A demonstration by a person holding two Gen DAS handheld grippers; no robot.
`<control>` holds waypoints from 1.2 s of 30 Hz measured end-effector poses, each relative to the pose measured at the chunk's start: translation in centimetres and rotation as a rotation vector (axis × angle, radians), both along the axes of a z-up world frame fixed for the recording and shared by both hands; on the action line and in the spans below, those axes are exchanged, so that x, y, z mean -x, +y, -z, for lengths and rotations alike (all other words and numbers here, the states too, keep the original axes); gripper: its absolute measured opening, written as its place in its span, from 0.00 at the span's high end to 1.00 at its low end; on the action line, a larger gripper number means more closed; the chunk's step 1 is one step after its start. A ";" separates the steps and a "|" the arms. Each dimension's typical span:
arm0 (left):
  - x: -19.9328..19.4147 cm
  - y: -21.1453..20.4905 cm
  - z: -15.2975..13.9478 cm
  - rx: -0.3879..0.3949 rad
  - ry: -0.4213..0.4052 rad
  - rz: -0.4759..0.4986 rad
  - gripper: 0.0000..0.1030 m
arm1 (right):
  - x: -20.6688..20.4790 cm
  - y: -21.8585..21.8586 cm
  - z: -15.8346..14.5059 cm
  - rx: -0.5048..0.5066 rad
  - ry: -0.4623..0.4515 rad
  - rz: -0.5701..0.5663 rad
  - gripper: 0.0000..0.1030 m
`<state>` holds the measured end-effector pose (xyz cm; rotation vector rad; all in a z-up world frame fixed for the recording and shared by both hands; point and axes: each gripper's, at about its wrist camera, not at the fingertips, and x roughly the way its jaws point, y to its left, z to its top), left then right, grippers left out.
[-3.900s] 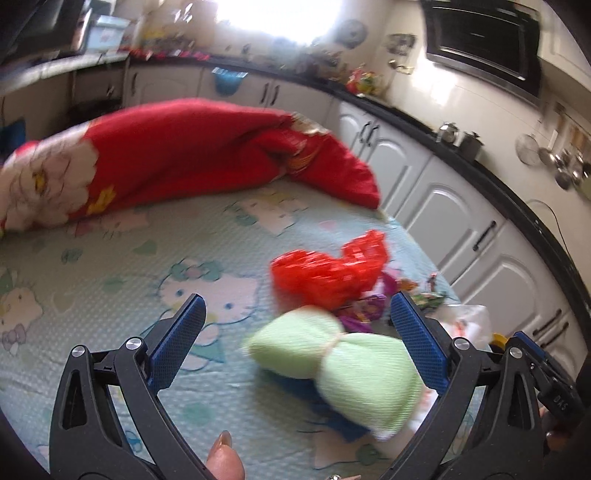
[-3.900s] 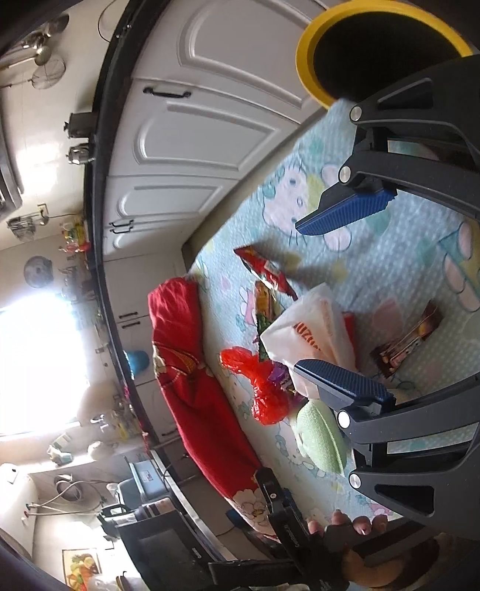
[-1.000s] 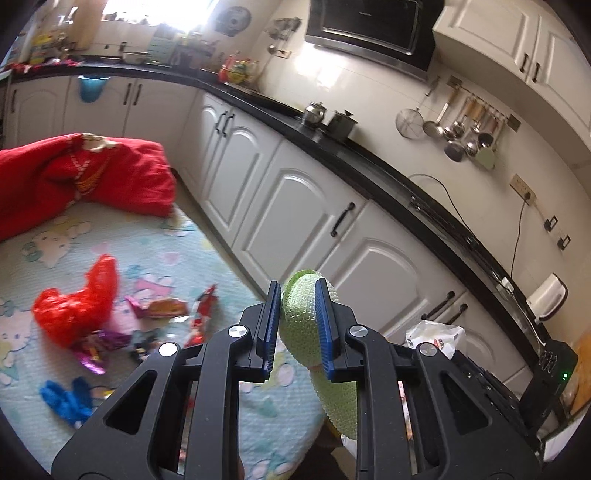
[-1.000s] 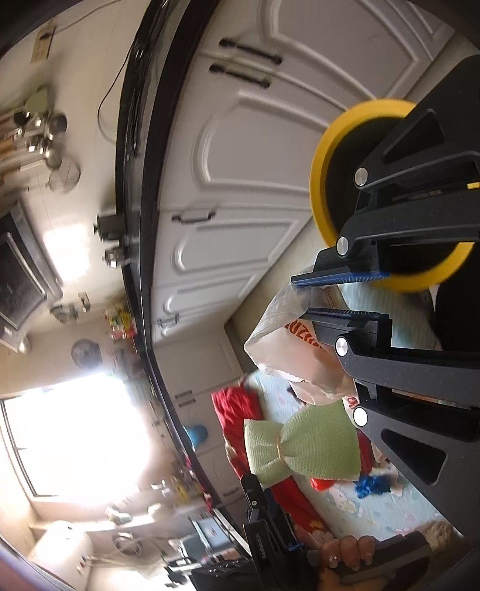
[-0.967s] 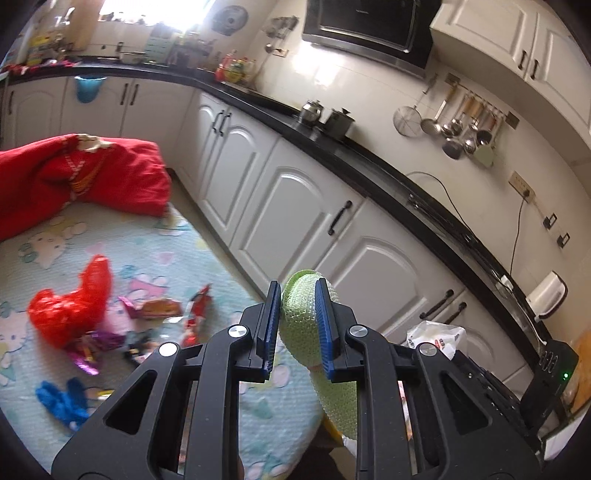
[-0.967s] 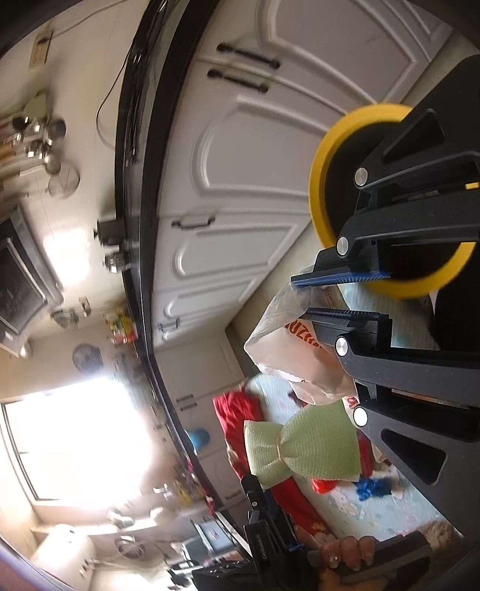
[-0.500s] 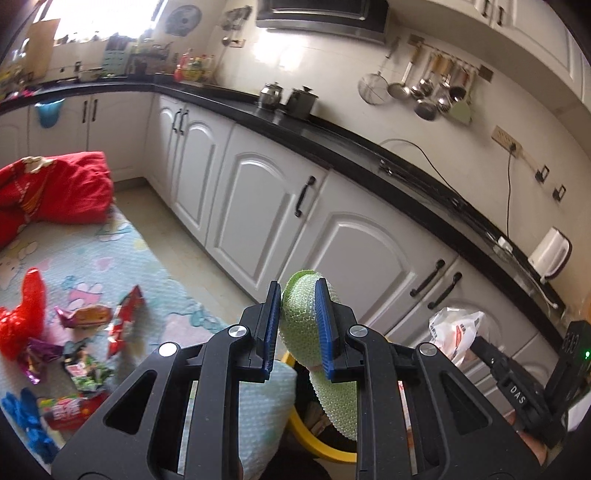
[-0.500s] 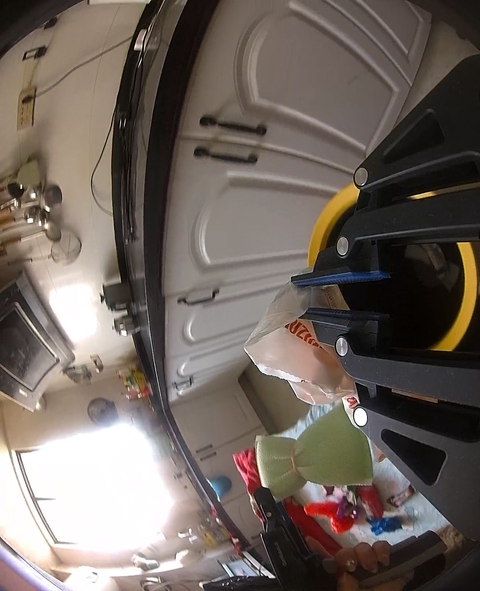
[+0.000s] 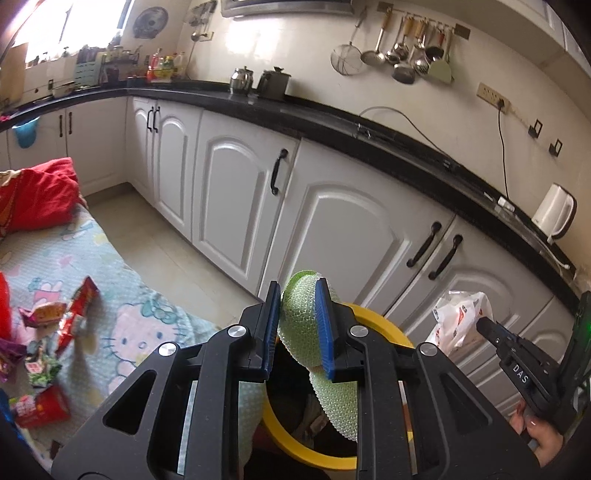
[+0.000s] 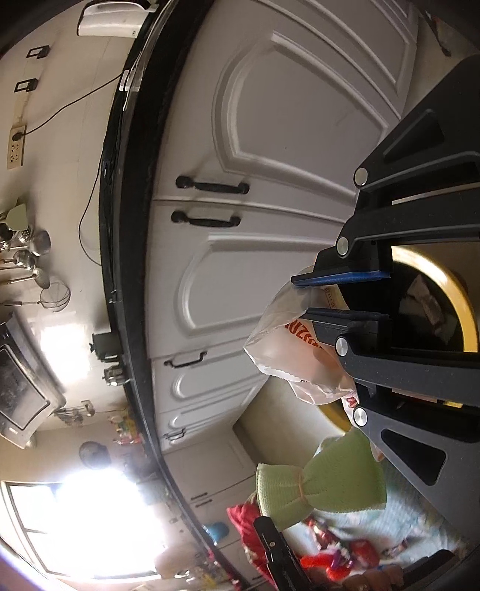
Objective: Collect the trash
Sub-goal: 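Carry the green towel and white bag over the yellow bin with both tools, then open both tools to drop the towel and white bag into the bin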
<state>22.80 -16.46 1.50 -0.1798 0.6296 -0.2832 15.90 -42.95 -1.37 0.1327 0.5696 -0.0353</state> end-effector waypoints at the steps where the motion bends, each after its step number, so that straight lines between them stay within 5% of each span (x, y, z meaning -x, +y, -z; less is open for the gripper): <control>1: -0.1 -0.3 0.5 -0.005 0.006 0.004 0.87 | -0.1 0.0 0.4 0.012 0.005 0.004 0.89; 18: -0.9 -0.7 4.5 -0.003 0.077 -0.005 0.82 | -1.6 0.4 3.7 0.043 0.073 0.019 0.83; 27: -0.9 1.8 5.0 0.012 0.106 -0.058 0.49 | -1.6 0.6 4.3 0.017 0.086 0.010 0.60; 32: -0.5 3.4 4.7 0.025 0.115 -0.081 0.19 | -1.2 1.0 3.8 -0.007 0.071 0.001 0.51; 36: 0.2 4.4 4.1 0.010 0.091 -0.095 0.10 | -0.9 1.7 3.1 -0.038 0.053 -0.026 0.46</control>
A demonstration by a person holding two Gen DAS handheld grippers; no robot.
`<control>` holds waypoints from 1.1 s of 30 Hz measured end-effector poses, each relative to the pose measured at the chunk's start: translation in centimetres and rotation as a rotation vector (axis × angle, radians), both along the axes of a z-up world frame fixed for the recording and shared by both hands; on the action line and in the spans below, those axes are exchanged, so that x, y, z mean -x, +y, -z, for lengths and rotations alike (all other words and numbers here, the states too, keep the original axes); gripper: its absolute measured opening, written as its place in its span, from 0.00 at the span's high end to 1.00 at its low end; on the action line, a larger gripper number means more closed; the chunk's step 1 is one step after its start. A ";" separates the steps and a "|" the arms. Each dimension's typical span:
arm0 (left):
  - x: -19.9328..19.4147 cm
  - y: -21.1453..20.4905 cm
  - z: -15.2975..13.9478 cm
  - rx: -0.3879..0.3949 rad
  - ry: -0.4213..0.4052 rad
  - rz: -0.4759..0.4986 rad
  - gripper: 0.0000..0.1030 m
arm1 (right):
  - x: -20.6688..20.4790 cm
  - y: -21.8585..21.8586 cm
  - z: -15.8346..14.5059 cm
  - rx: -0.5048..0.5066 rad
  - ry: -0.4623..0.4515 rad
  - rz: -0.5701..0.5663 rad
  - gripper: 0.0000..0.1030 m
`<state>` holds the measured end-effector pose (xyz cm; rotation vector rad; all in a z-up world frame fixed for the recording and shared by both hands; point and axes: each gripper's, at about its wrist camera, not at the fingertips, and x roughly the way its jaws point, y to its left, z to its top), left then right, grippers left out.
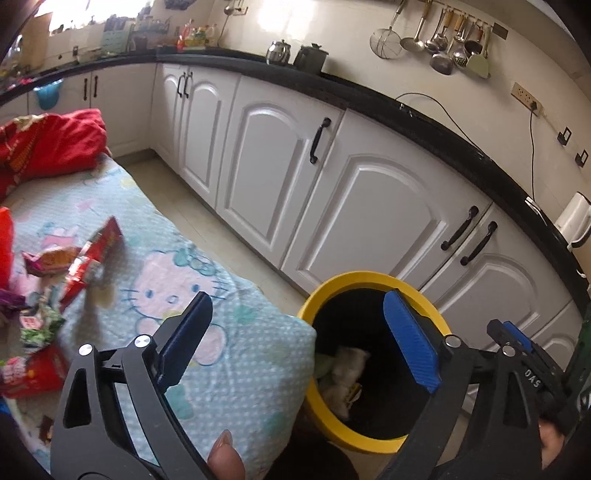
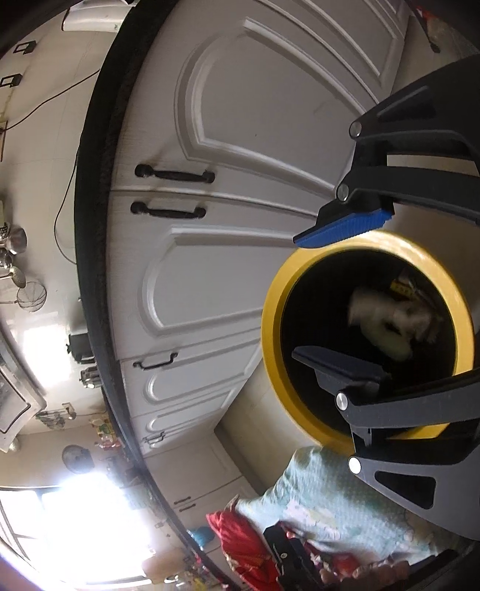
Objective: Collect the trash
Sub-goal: 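Open both tools to drop the towel and white bag into the bin, then move both open tools back over the candy wrappers on the sheet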
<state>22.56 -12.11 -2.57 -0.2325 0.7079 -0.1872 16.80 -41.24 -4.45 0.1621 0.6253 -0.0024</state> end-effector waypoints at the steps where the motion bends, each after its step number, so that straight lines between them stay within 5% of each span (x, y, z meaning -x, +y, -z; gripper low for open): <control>1: 0.3 0.3 -0.3 -0.008 -0.009 -0.006 0.10 | 0.1 0.3 -0.3 -0.008 -0.007 -0.010 0.45; 33: 7.3 10.7 -4.3 -0.088 -0.150 -0.180 0.10 | 3.8 14.4 -6.3 -0.060 -0.096 -0.380 0.30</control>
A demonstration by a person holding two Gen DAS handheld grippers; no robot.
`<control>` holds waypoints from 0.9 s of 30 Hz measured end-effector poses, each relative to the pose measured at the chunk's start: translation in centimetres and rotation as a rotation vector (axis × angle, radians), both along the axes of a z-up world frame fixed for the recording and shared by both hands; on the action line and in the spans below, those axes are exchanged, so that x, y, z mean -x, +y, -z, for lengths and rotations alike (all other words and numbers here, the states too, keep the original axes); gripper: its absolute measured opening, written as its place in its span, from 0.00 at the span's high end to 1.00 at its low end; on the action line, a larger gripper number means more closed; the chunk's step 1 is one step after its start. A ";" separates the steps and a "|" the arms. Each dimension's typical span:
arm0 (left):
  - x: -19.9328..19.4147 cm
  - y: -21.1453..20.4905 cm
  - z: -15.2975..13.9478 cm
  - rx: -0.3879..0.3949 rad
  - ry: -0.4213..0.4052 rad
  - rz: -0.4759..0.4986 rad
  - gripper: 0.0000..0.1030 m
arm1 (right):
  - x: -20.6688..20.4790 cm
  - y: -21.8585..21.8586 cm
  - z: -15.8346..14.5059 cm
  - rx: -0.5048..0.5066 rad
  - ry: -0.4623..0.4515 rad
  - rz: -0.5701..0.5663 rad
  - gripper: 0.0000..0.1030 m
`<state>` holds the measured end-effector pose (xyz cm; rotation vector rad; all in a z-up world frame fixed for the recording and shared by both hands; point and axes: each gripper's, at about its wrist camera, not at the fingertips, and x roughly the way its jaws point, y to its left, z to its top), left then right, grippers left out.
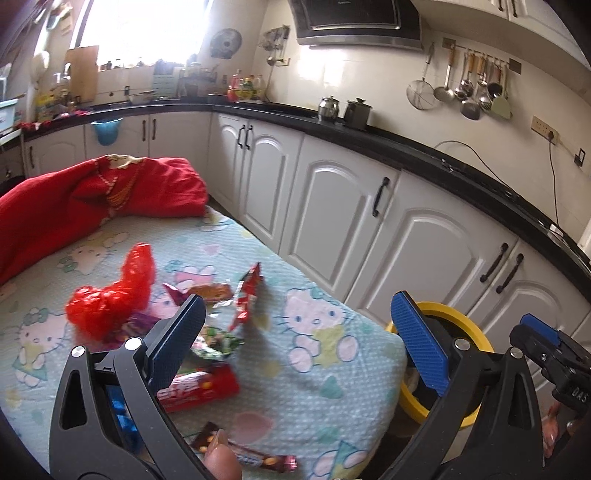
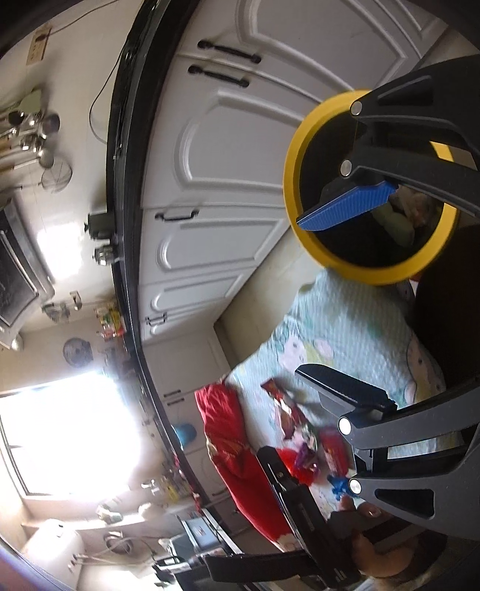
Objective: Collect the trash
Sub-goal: 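Move both open tools back over the candy wrappers on the sheet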
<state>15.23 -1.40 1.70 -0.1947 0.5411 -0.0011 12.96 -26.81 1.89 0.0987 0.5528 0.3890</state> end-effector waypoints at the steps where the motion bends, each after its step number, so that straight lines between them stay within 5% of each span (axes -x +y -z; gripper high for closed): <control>1: 0.1 0.4 0.0 0.001 -0.001 -0.006 0.10 | 0.1 0.4 0.0 0.002 -0.001 -0.008 0.29; 27: 2.5 9.5 0.1 0.020 -0.009 -0.190 0.10 | 2.3 13.0 1.4 0.083 0.048 -0.348 0.28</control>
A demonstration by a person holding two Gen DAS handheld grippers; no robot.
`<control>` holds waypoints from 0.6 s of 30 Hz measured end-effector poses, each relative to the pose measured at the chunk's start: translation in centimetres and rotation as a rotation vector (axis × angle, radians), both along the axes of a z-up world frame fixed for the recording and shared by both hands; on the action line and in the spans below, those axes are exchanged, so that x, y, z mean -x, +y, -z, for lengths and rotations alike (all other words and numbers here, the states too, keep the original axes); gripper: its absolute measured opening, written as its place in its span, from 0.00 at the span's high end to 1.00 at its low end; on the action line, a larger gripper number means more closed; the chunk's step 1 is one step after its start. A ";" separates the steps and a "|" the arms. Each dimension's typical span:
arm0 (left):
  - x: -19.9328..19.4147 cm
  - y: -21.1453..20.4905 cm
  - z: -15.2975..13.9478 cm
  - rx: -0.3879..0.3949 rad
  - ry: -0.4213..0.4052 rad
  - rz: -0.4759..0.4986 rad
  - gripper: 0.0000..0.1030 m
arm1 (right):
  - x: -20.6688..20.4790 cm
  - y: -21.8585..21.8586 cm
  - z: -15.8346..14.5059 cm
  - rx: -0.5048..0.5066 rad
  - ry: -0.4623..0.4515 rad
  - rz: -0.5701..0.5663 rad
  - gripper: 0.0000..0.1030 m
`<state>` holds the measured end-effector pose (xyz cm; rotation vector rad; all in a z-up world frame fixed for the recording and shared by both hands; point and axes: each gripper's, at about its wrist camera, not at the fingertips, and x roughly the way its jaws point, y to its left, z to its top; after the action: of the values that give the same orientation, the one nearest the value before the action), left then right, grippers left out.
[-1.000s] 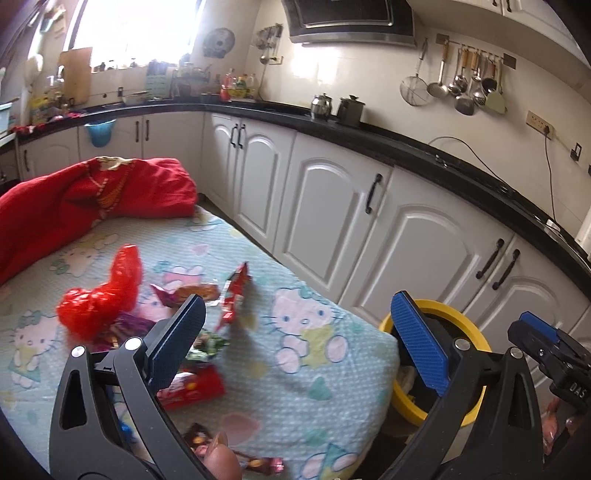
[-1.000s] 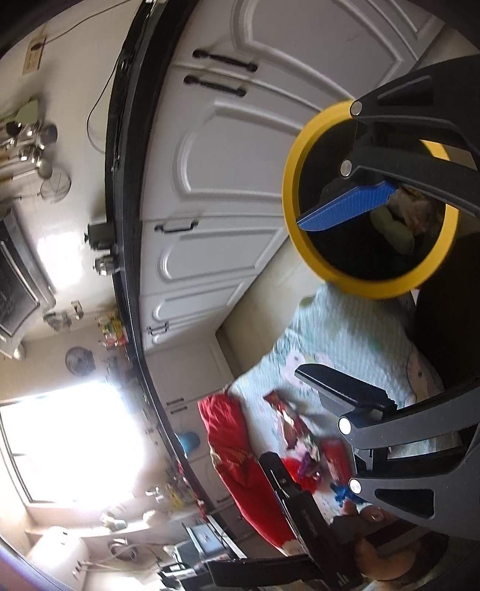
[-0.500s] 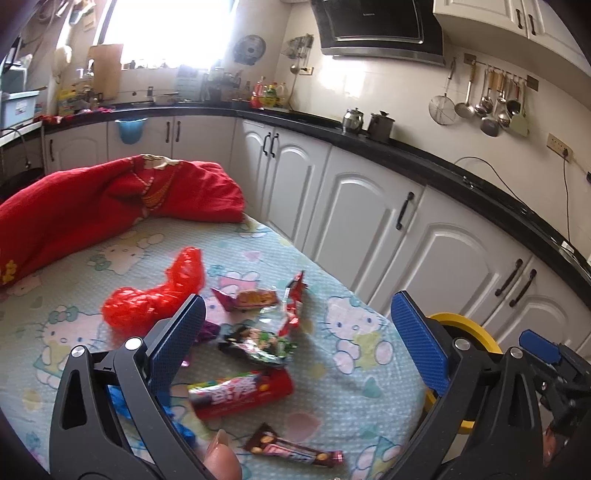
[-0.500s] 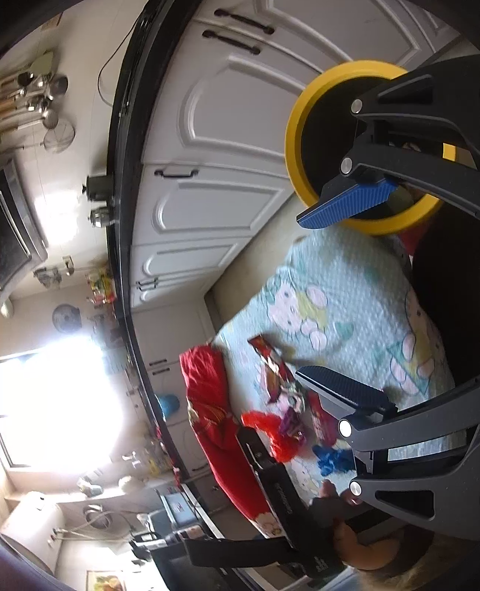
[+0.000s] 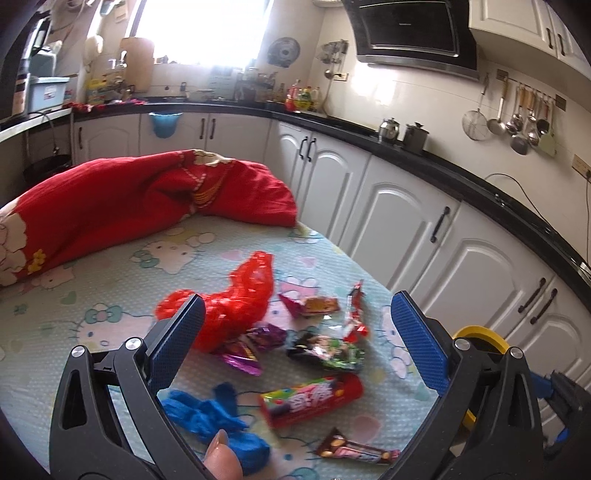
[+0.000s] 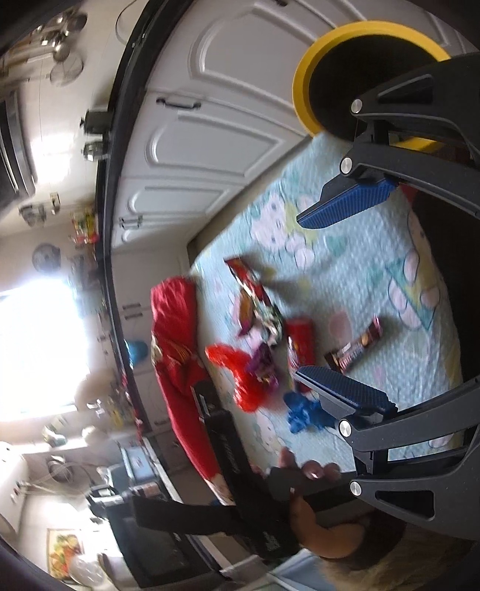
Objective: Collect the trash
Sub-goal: 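Move both open tools back over the candy wrappers on the sheet, then grasp the chocolate bar with the right tool while the left tool grasps the red plastic bag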
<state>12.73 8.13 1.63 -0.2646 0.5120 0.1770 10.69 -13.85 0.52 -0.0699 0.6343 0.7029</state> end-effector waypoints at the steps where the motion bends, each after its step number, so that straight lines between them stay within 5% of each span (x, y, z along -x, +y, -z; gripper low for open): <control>1: 0.1 0.4 0.1 0.001 0.002 -0.009 0.10 | 0.1 0.6 0.2 0.007 0.004 -0.013 0.28; 18: -0.9 8.6 3.6 0.077 0.110 -0.111 0.10 | -0.4 7.2 5.2 0.148 0.073 -0.162 0.28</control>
<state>13.65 16.71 -1.99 -0.3604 0.6143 0.2815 11.13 -6.62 -4.71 -0.2349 0.7562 0.8171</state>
